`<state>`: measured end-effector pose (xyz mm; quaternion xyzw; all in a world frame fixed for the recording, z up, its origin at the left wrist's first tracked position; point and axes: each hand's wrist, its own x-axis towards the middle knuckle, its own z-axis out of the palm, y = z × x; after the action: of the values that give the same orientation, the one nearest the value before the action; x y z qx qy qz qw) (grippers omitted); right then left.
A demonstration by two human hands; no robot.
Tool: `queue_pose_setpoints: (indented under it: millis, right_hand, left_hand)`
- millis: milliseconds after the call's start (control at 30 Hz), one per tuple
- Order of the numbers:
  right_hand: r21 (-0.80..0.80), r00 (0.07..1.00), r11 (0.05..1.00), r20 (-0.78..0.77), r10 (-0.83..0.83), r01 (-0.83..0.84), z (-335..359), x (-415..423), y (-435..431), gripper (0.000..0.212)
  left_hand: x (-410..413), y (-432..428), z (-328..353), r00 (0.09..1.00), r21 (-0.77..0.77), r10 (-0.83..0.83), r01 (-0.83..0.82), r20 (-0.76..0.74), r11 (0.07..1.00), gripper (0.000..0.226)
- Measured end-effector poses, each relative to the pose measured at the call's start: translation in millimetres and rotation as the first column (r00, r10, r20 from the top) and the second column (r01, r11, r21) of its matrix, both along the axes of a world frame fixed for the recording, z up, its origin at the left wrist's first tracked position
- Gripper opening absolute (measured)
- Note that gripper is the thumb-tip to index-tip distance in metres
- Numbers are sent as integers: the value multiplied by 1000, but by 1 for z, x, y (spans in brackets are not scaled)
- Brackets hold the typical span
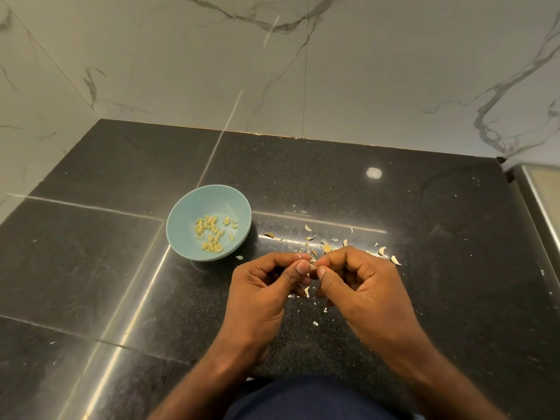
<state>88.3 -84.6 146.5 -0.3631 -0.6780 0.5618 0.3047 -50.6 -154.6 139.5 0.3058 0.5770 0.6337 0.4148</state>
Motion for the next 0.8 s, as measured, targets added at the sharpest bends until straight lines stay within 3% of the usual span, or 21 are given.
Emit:
queue_pose_setpoints:
  millis: [200, 433, 633, 700, 800]
  right_hand:
    - [-191, 997, 982, -81, -1, -15, -3, -1, 5, 9]
    - [-54, 997, 998, -67, 33, -36, -3, 0, 7, 20]
    - [111, 998, 993, -54, 37, -31, 1, 2, 5, 7]
    - [140, 999, 990, -48, 22, -15, -1, 2, 4, 13]
    - [103, 998, 995, -55, -2, 7, -4, 0, 4, 11]
  left_hand:
    - [0, 1, 4, 999, 8, -1, 0, 47, 1000, 21]
    - [2, 2, 5, 991, -21, -8, 11, 133, 1000, 20]
    - [2, 2, 3, 1000, -34, -13, 13, 0, 999, 21]
    - [2, 2, 4, 999, -37, -26, 24, -35, 999, 22]
    - [2, 3, 4, 999, -40, -34, 35, 22, 999, 23]
